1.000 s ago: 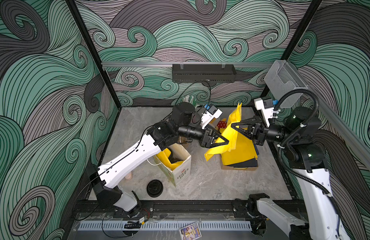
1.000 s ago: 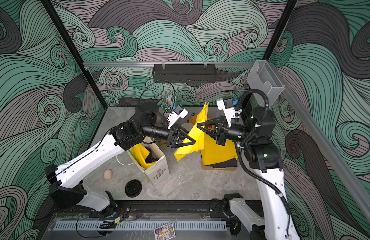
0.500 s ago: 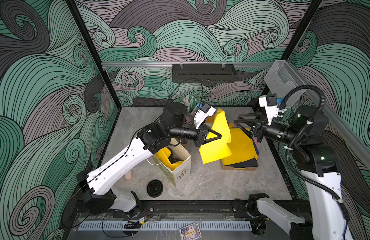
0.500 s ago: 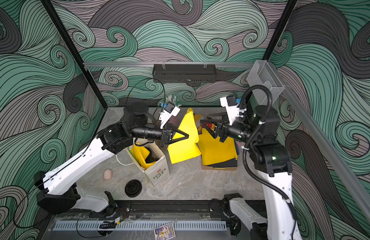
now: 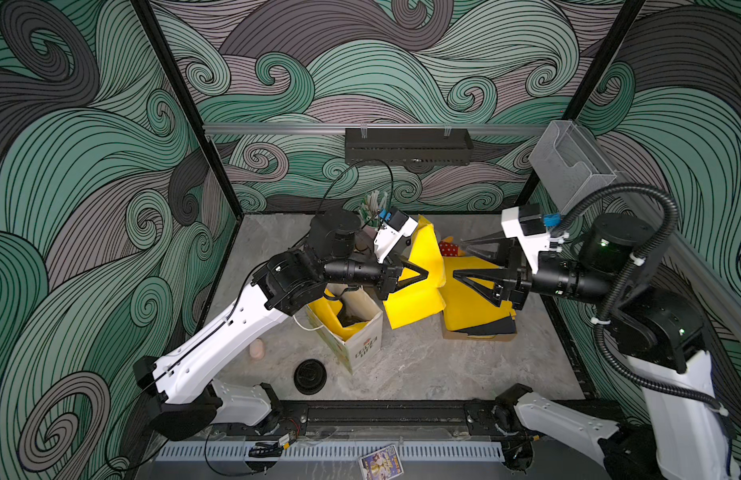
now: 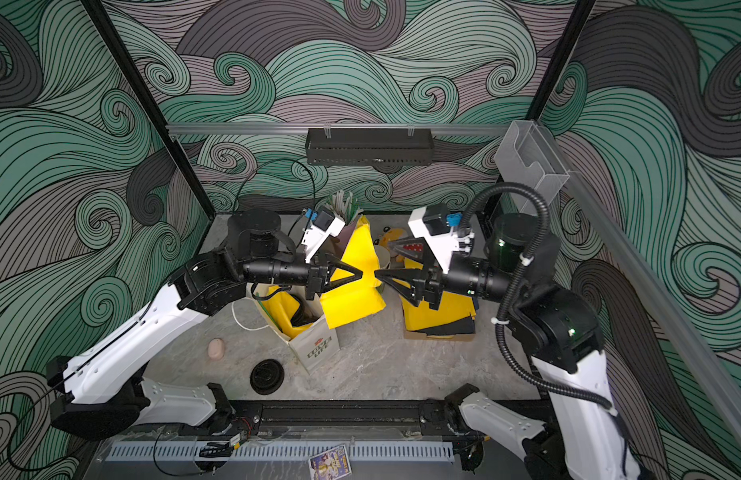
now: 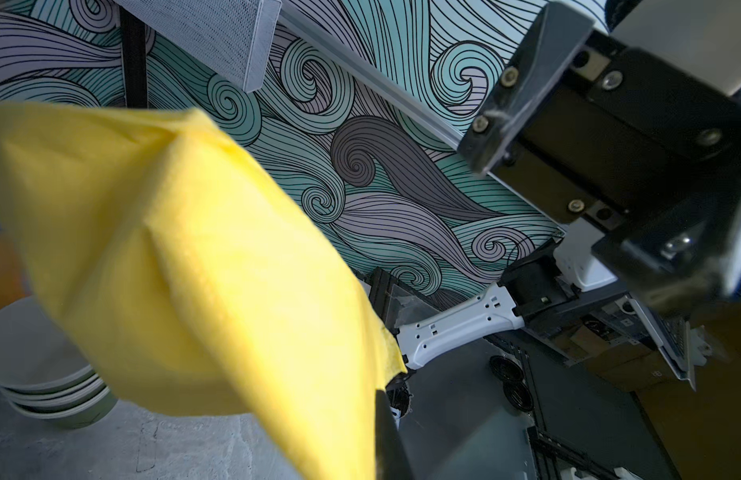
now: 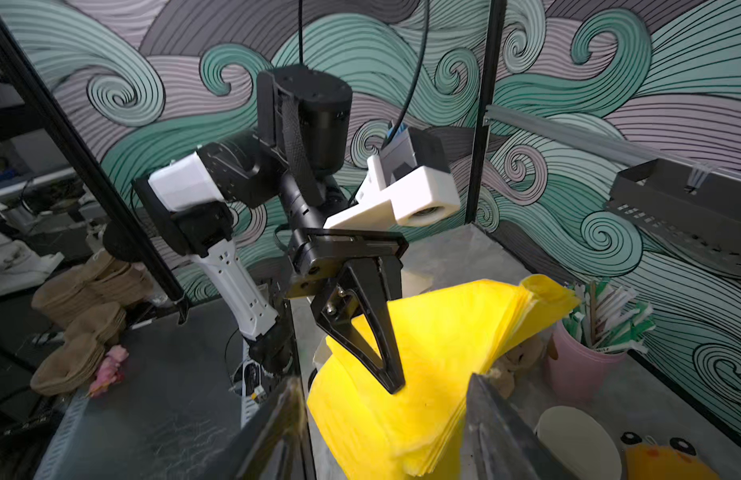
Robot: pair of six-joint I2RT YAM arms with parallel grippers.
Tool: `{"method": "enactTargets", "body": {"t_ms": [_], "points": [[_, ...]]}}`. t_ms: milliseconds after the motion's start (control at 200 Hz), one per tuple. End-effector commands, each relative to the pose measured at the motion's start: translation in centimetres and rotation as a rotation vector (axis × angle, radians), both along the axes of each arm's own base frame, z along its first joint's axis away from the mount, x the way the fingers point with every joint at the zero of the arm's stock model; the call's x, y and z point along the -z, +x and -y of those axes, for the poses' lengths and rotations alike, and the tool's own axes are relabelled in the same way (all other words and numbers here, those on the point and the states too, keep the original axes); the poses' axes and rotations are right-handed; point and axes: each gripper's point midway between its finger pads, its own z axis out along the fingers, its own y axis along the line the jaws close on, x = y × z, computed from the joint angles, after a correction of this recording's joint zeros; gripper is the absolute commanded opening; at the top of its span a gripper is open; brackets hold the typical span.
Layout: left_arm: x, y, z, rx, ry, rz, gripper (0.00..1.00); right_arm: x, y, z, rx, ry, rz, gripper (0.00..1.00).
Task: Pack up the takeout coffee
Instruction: 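Raise the napkin and pinch its other corner with the left gripper, then fold the napkin between grippers and carry it over the bag with the right gripper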
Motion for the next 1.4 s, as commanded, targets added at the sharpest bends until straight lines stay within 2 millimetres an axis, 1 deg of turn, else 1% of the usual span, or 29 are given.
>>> {"method": "enactTargets", "body": {"t_ms": [0, 95, 185, 240, 420, 545, 665, 740, 850, 895, 945, 1020, 1046, 1101, 1161, 1196, 1226, 1306, 1336, 1396], "points": [[-0.3, -0.6, 0.1, 0.048, -0.016, -0.022, 0.0, 3.8, 0.2, -0.3, -0.01, -0.204, 0.066, 0.67], [-0.2, -1.0, 0.2, 0.065, -0.02, -0.037, 0.0, 5.3, 0.4, -0.7, -0.023, -0.265, 0.094, 0.7], [-0.2, -1.4, 0.2, 0.085, -0.023, -0.044, 0.0, 7.0, 0.4, -1.1, -0.04, -0.338, 0.073, 0.7], [-0.2, -1.4, 0.1, 0.086, -0.023, -0.042, 0.0, 7.8, 0.3, -1.2, -0.053, -0.365, 0.061, 0.69], [-0.6, -1.3, 0.3, 0.08, -0.046, -0.04, 0.0, 8.4, 0.0, -1.7, -0.062, -0.359, 0.05, 0.61], [-1.0, -1.2, 0.6, 0.084, -0.069, -0.05, 0.0, 9.2, -0.1, -2.3, -0.073, -0.375, 0.022, 0.57], [-1.2, -1.3, 0.6, 0.085, -0.078, -0.052, 0.0, 9.5, 0.3, -2.6, -0.064, -0.381, 0.022, 0.49], [-1.1, -1.3, 0.5, 0.086, -0.076, -0.053, 0.0, 9.3, 0.3, -2.7, -0.063, -0.372, 0.031, 0.42], [-1.0, -1.3, 0.5, 0.082, -0.075, -0.051, 0.0, 9.4, 0.4, -2.9, -0.066, -0.382, 0.024, 0.3], [-1.2, -1.3, 0.4, 0.08, -0.078, -0.048, 0.0, 9.4, 0.4, -2.9, -0.068, -0.382, 0.021, 0.27], [-1.3, -1.3, 0.3, 0.077, -0.08, -0.044, 0.0, 9.5, 0.4, -3.0, -0.071, -0.379, 0.016, 0.26], [-1.4, -1.1, 0.3, 0.064, -0.08, -0.035, 0.0, 9.2, 0.3, -3.1, -0.075, -0.371, 0.009, 0.19], [-1.4, -1.0, 0.2, 0.057, -0.079, -0.031, 0.06, 9.2, 0.3, -3.1, -0.077, -0.369, 0.005, 0.17], [-1.6, -0.8, 0.0, 0.036, -0.078, -0.008, 0.23, 9.1, 0.2, -3.2, -0.079, -0.364, -0.006, 0.13], [-2.0, 0.1, -0.7, -0.031, -0.076, 0.037, 0.41, 9.2, 0.2, -3.3, -0.076, -0.36, -0.02, 0.11], [-2.5, 0.6, -1.3, -0.078, -0.082, 0.068, 0.5, 9.2, 0.2, -3.3, -0.074, -0.355, -0.031, 0.08], [-2.9, 0.9, -1.9, -0.119, -0.09, 0.098, 0.55, 9.2, 0.1, -3.3, -0.072, -0.348, -0.04, 0.07], [-4.0, 1.8, -3.8, -0.232, -0.121, 0.165, 0.64, 9.2, 0.0, -3.4, -0.062, -0.33, -0.067, 0.03], [-4.3, 2.0, -4.6, -0.271, -0.129, 0.185, 0.71, 9.2, 0.0, -3.4, -0.059, -0.323, -0.076, 0.02], [-4.6, 2.5, -6.4, -0.36, -0.13, 0.218, 0.75, 9.2, 0.1, -3.5, -0.05, -0.31, -0.09, 0.0]]}}
